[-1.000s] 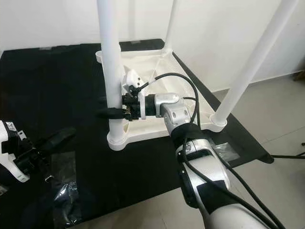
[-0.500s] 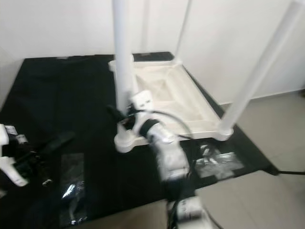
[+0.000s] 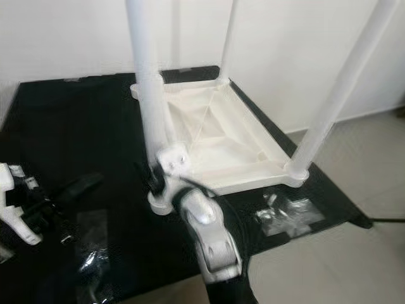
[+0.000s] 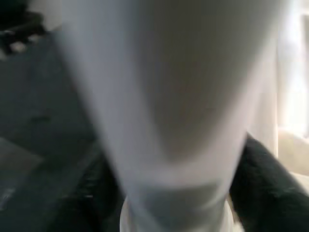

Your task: Building children table

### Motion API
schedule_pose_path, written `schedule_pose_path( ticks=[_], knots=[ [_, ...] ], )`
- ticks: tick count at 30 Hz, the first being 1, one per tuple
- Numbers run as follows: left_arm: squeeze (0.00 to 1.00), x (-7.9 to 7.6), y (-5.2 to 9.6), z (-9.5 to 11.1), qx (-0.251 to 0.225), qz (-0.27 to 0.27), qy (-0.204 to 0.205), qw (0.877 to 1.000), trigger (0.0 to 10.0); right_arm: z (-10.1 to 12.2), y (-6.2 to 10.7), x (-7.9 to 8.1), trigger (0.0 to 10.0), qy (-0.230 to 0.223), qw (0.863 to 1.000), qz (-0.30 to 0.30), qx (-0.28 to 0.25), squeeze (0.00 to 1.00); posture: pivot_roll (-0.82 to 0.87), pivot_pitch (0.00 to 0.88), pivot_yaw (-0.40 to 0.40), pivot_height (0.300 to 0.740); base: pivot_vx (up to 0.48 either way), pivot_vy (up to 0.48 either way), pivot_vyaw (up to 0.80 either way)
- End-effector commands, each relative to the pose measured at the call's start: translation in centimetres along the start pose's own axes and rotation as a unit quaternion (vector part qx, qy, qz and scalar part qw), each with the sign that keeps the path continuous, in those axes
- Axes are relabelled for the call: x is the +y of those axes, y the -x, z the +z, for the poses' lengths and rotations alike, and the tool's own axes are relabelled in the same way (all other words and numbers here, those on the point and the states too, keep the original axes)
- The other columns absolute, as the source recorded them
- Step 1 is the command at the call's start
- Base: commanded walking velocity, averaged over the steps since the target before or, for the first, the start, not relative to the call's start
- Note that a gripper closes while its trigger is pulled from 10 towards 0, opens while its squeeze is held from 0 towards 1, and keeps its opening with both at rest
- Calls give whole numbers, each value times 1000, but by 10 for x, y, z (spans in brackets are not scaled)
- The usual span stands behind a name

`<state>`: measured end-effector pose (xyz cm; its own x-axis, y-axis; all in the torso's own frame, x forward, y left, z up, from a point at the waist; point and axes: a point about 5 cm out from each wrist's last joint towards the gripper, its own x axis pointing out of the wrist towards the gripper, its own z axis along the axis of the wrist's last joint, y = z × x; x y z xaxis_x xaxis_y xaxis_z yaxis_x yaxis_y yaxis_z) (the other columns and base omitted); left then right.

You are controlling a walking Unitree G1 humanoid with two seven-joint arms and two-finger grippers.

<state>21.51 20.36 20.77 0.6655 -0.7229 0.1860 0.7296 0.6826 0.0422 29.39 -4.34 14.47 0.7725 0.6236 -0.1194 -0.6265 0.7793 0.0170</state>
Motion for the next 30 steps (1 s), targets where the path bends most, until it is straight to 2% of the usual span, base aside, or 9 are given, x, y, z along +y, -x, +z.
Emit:
schedule_pose_path(
  ticks=[1, 4, 5, 6, 19, 21, 24, 25, 30],
  knots=[
    [0, 1, 1, -2, 8, -2, 0, 1000, 10000, 35, -4, -1, 10000, 8, 996, 67, -58, 1000, 64, 108, -53, 740, 0, 0, 0],
    [0, 0, 1, -2, 8, -1, 0, 1000, 10000, 45, -6, -3, 10000, 12, 992, 104, -67, 1000, 65, 107, -54, 740, 0, 0, 0],
    [0, 0, 1, -2, 8, -1, 0, 1000, 10000, 57, -7, -4, 10000, 40, 984, 155, -79, 90, 67, 109, -55, 740, 0, 0, 0],
    [0, 0, 1, -2, 7, -2, 0, 1000, 10000, 67, -8, -6, 10000, 62, 976, 191, -85, 0, 69, 111, -56, 740, 0, 0, 0],
    [0, -5, 2, -1, 10, -5, 3, 1000, 10000, 99, -30, -56, 9608, 139, 944, 294, -53, 0, 97, 120, -59, 740, 0, 0, 0],
    [0, -5, 2, -1, 10, -4, 3, 1000, 10000, 101, -30, -61, 3804, 136, 940, 307, -51, 0, 101, 120, -62, 740, 0, 0, 0],
    [0, -5, 2, -2, 10, -4, 3, 1000, 10000, 102, -30, -62, 3804, 133, 938, 316, -52, 0, 101, 120, -62, 740, 0, 0, 0],
    [0, -5, 2, -2, 10, -4, 3, 1000, 10000, 103, -29, -65, 0, 123, 936, 326, -51, 0, 104, 120, -66, 740, 0, 0, 0],
    [0, -6, 1, -2, 10, -4, 4, 1000, 10000, 96, -28, -70, 0, 102, 923, 369, -38, 0, 106, 116, -67, 740, 0, 0, 0]
  ],
)
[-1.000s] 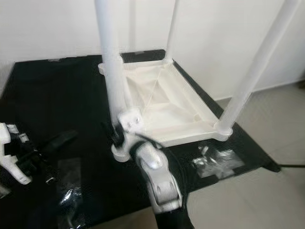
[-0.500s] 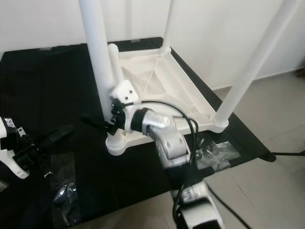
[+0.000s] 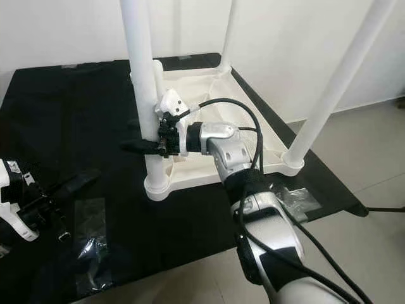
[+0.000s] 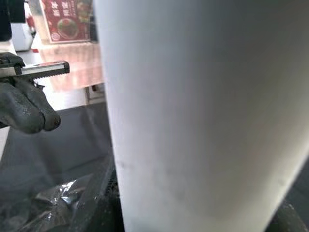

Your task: Building children table

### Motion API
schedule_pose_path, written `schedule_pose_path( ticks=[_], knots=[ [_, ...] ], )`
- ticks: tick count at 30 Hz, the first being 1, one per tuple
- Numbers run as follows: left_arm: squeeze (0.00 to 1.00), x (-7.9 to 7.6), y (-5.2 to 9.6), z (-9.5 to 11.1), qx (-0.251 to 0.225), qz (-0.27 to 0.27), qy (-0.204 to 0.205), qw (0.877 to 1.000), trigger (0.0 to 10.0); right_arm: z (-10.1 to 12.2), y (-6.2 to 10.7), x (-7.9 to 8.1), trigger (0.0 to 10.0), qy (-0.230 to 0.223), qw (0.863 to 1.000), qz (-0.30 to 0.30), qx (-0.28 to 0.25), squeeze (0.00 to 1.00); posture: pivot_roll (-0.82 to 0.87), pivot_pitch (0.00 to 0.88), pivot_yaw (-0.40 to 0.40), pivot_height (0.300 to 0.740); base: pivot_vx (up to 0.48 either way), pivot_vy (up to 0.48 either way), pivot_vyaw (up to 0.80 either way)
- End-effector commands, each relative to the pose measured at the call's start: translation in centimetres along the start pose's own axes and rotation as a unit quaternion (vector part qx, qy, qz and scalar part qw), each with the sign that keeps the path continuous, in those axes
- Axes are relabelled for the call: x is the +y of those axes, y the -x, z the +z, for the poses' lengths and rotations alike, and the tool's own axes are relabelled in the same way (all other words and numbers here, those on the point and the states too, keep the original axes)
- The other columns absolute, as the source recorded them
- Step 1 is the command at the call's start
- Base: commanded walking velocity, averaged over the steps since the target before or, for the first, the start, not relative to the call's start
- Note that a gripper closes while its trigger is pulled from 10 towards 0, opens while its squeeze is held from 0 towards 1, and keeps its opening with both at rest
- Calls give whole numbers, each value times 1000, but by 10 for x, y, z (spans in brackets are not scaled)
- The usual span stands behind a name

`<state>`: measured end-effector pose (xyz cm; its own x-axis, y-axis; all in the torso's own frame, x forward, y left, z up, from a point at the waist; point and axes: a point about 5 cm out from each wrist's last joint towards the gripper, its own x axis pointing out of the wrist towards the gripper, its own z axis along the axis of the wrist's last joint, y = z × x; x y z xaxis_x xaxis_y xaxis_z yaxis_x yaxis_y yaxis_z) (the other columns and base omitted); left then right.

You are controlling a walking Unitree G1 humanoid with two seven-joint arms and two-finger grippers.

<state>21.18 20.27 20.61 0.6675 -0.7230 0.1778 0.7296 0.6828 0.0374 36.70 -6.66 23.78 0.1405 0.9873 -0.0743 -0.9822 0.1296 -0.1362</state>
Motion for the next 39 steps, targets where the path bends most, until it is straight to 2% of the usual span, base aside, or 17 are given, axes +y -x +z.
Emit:
schedule_pose_path(
  ticks=[1, 8, 12, 13, 16, 17, 18, 19, 20, 29, 30, 31, 32, 33, 35, 36, 39],
  knots=[
    [0, -3, 0, -1, 6, -5, 1, 1000, 10000, -3, 8, -3, 0, -7, 1000, 7, 2, 0, 106, 116, -67, 740, 0, 0, 0],
    [0, -3, -1, -2, 4, -4, 2, 1000, 10000, -16, 13, -1, 0, -3, 1000, 2, 10, 0, 98, 110, -67, 740, 0, 0, 0],
    [0, -2, -1, -2, 3, -3, 2, 1000, 10000, -32, 18, 3, 0, -5, 998, -61, 27, 0, 88, 110, -74, 740, 0, 0, 0],
    [0, -2, 0, -2, 3, -3, 2, 1000, 10000, -47, 12, 9, 0, -22, 988, -148, 34, 0, 83, 111, -75, 740, 0, 0, 0],
    [0, -2, 1, -1, 2, -3, 2, 1000, 10000, -56, 9, 14, 0, -33, 976, -211, 39, 0, 81, 111, -73, 740, 0, 0, 0],
    [0, -1, 2, -1, 3, -3, 2, 1000, 10000, -81, -3, 37, 0, -89, 942, -320, 45, 0, 67, 106, -60, 740, 0, 0, 0],
    [0, -1, 2, -1, 3, -3, 2, 1000, 10000, -81, -3, 37, 0, -89, 942, -320, 45, 0, 67, 106, -60, 740, 0, 0, 0],
    [0, 1, 2, -2, 6, -4, 1, 1000, 10000, -98, -13, 60, 0, -117, 912, -387, 62, 0, 74, 96, -58, 740, 0, 0, 0],
    [0, 2, 1, -3, 8, -6, 0, 1000, 10000, -107, -23, 76, 0, -139, 899, -408, 73, 0, 71, 88, -52, 740, 0, 0, 0],
    [0, 5, -1, -4, 6, -2, -2, 1000, 10000, -98, -39, 73, 0, -119, 894, -425, 76, 0, 72, 77, -65, 740, 0, 0, 0],
    [0, 5, 0, -4, 7, -2, -3, 1000, 10000, -93, -41, 74, 10000, -131, 894, -423, 67, 67, 72, 78, -58, 740, 0, 0, 0],
    [0, 5, 0, -4, 7, -2, -3, 1000, 10000, -93, -41, 74, 10000, -131, 894, -423, 67, 67, 72, 78, -58, 740, 0, 0, 0],
    [0, 5, 0, -4, 7, -2, -3, 1000, 10000, -88, -41, 73, 10000, -139, 894, -423, 57, 678, 72, 78, -57, 740, 0, 0, 0],
    [0, 5, 0, -4, 7, -3, -3, 1000, 10000, -81, -43, 74, 10000, -145, 898, -414, 41, 1000, 71, 81, -56, 740, 0, 0, 0],
    [0, 5, 0, -4, 7, -3, -2, 1000, 10000, -69, -47, 73, 10000, -154, 908, -389, 10, 1000, 72, 83, -57, 740, 0, 0, 0],
    [0, 5, 0, -4, 6, -3, -2, 1000, 10000, -44, -54, 72, 10000, -146, 935, -321, -43, 1000, 72, 83, -61, 740, 0, 0, 0],
    [0, 5, -1, -4, 5, -3, -2, 1000, 10000, -23, -57, 73, 10000, -122, 959, -245, -76, 1000, 70, 83, -62, 740, 0, 0, 0]
  ],
)
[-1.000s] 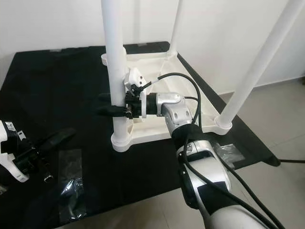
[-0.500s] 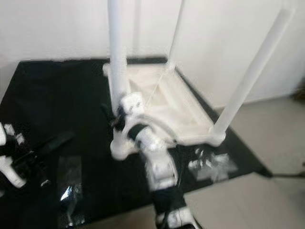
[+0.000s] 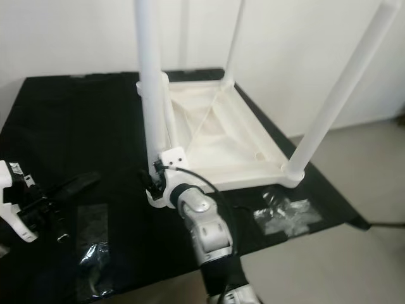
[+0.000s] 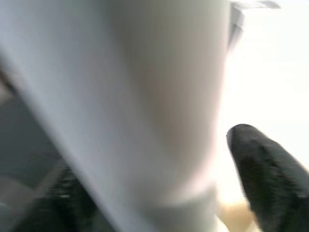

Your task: Building children table

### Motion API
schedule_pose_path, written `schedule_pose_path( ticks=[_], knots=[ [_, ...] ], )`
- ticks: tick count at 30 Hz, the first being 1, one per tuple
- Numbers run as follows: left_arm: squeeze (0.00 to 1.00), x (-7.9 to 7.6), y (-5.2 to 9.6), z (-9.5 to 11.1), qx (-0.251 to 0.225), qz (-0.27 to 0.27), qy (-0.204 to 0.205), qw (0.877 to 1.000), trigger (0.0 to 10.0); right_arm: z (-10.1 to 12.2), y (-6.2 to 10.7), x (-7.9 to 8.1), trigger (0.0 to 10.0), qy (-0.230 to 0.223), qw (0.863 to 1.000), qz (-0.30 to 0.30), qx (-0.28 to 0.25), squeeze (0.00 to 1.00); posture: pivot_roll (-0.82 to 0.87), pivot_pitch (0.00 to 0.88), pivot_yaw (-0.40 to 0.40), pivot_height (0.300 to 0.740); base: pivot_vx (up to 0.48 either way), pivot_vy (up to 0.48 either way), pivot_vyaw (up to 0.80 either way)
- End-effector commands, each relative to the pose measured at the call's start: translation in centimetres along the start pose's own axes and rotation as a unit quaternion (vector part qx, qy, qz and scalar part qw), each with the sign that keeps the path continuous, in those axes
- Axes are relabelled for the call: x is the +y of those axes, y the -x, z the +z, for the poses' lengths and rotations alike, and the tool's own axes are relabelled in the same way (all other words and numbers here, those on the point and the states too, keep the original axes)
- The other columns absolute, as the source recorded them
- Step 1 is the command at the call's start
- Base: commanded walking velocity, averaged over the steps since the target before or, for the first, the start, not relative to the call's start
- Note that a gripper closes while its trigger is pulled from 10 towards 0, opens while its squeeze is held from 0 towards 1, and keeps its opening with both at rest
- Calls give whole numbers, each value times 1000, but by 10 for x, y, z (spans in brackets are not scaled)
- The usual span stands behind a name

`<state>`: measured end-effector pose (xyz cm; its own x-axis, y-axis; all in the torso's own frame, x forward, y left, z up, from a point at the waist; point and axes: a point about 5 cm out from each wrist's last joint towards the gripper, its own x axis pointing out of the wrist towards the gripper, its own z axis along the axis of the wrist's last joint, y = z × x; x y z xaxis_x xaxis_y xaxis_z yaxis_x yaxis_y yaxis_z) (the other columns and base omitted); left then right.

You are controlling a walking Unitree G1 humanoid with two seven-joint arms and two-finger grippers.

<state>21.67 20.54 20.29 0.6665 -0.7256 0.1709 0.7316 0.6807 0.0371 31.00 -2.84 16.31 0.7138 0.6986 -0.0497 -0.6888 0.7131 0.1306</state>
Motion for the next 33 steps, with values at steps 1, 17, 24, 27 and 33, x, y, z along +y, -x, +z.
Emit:
schedule_pose_path(
  ticks=[1, 17, 24, 27, 33],
  knots=[
    [0, -1, 0, -1, 1, -1, -2, 1000, 10000, 44, -11, 25, 10000, 29, 988, 137, -64, 671, 71, 82, -65, 740, 0, 0, 0],
    [0, -3, -3, -1, -6, -1, 0, 1000, 10000, 75, -15, -60, 10000, 140, 973, 183, 27, 0, 78, 85, -75, 740, 0, 0, 0],
    [0, -4, -2, 0, -6, 0, 0, 1000, 10000, 73, -16, -61, 0, 116, 971, 209, 25, 0, 86, 90, -76, 740, 0, 0, 0],
    [0, -4, -2, 0, -4, 0, 0, 1000, 10000, 55, -12, -59, 0, 89, 965, 246, 32, 0, 87, 90, -72, 740, 0, 0, 0],
    [0, -4, -1, 0, -4, 0, 1, 1000, 10000, 43, -8, -68, 0, 68, 974, 216, 32, 0, 84, 91, -70, 740, 0, 0, 0]
  ],
)
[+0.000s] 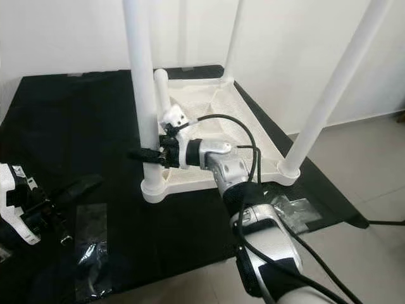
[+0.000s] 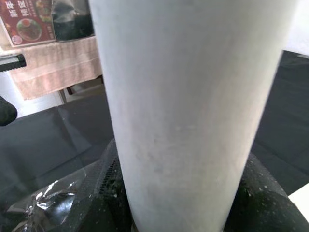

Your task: Building children table

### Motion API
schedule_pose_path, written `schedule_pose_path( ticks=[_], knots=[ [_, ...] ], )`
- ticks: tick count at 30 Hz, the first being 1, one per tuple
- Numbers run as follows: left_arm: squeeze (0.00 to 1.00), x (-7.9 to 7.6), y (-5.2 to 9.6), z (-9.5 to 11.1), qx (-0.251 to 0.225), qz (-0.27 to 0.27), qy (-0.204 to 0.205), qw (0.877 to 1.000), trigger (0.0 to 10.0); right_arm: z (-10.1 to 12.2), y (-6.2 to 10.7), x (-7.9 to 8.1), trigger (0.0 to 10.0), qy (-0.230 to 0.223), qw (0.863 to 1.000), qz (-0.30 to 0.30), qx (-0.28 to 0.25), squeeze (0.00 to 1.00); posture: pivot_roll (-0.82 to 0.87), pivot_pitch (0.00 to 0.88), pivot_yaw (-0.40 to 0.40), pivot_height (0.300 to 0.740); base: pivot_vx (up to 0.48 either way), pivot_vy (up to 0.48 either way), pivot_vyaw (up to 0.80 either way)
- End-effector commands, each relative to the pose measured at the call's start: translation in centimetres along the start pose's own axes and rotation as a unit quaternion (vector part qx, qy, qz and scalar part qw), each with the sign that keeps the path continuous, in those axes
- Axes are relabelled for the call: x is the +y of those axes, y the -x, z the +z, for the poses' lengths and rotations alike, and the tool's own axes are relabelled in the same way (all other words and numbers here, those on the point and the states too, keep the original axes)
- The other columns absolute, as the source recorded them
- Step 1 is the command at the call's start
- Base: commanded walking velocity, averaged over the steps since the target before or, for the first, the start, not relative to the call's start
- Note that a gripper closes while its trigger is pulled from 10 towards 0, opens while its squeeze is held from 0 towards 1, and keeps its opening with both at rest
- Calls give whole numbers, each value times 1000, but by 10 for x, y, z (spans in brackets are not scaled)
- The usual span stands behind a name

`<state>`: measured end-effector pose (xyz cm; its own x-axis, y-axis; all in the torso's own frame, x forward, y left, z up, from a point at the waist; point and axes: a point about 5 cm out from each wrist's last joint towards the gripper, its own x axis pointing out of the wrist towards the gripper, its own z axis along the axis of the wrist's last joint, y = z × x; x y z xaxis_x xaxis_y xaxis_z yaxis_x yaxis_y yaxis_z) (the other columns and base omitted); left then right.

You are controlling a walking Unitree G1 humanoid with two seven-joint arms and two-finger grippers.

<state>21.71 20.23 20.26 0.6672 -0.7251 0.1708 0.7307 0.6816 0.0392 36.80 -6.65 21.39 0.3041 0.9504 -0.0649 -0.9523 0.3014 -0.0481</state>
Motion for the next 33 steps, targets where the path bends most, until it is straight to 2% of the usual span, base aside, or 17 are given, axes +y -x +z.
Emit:
schedule_pose_path(
  ticks=[1, 4, 6, 7, 8, 9, 13, 16, 20, 21, 22, 23, 24, 28, 31, 32, 33],
  knots=[
    [0, -2, 1, 1, -4, 0, 2, 1000, 10000, -18, 6, -1, 0, -37, 999, -23, 9, 0, 84, 91, -70, 740, 0, 0, 0],
    [0, -2, 2, 1, -4, 0, 2, 1000, 10000, -33, 11, -1, 0, -51, 995, -78, 24, 0, 81, 94, -76, 740, 0, 0, 0],
    [0, -2, 3, 1, -3, 0, 1, 1000, 10000, -58, 12, 11, 0, -66, 977, -192, 64, 0, 87, 100, -89, 740, 0, 0, 0],
    [0, -2, 3, 2, -3, 0, 0, 1000, 10000, -70, 14, 13, 0, -75, 942, -318, 78, 0, 79, 103, -87, 740, 0, 0, 0],
    [0, -2, 3, 2, -3, 0, 0, 1000, 10000, -70, 14, 13, 0, -75, 942, -318, 78, 0, 79, 103, -87, 740, 0, 0, 0],
    [0, -1, 4, 2, -2, 0, 0, 1000, 10000, -78, 19, 23, 0, -87, 903, -414, 78, 0, 76, 103, -86, 740, 0, 0, 0],
    [0, -1, 4, 1, 0, -1, -1, 1000, 10000, -91, 3, 66, 0, -105, 906, -403, 77, 0, 87, 95, -83, 740, 0, 0, 0],
    [0, 0, 3, 0, 2, -2, -1, 1000, 10000, -84, -6, 70, 0, -82, 922, -373, 65, 0, 89, 91, -86, 740, 0, 0, 0],
    [0, 0, 3, 0, 2, -2, -1, 1000, 10000, -80, -3, 61, 0, -69, 918, -384, 63, 0, 88, 88, -90, 740, 0, 0, 0],
    [0, -1, 3, 0, 2, -1, -1, 1000, 10000, -80, -4, 62, 2902, -68, 921, -379, 68, 0, 88, 88, -90, 740, 0, 0, 0],
    [0, -1, 4, 0, 2, -1, -1, 1000, 10000, -78, -6, 67, 10000, -78, 924, -369, 66, 0, 89, 88, -83, 740, 0, 0, 0],
    [0, -1, 4, 0, 2, -1, -1, 1000, 10000, -76, -7, 70, 10000, -81, 929, -357, 61, 631, 89, 88, -83, 740, 0, 0, 0],
    [0, -1, 4, 0, 2, -1, -1, 1000, 10000, -72, -10, 71, 10000, -83, 935, -340, 53, 1000, 89, 87, -81, 740, 0, 0, 0],
    [0, -2, 3, 0, 2, -2, 0, 1000, 10000, -58, -12, 66, 10000, -91, 941, -326, 21, 1000, 89, 85, -84, 740, 0, 0, 0],
    [0, -3, 3, 0, 1, -2, 0, 1000, 10000, -32, -12, 51, 10000, -67, 962, -265, -29, 941, 95, 84, -88, 740, 0, 0, 0],
    [0, -3, 3, 0, 0, -2, 0, 1000, 10000, -24, -9, 42, 10000, -31, 972, -231, -27, 78, 98, 87, -90, 740, 0, 0, 0],
    [0, -4, 3, 0, -1, -1, 0, 1000, 10000, -20, -6, 36, 10000, -7, 978, -208, -23, 78, 100, 89, -90, 740, 0, 0, 0]
  ],
)
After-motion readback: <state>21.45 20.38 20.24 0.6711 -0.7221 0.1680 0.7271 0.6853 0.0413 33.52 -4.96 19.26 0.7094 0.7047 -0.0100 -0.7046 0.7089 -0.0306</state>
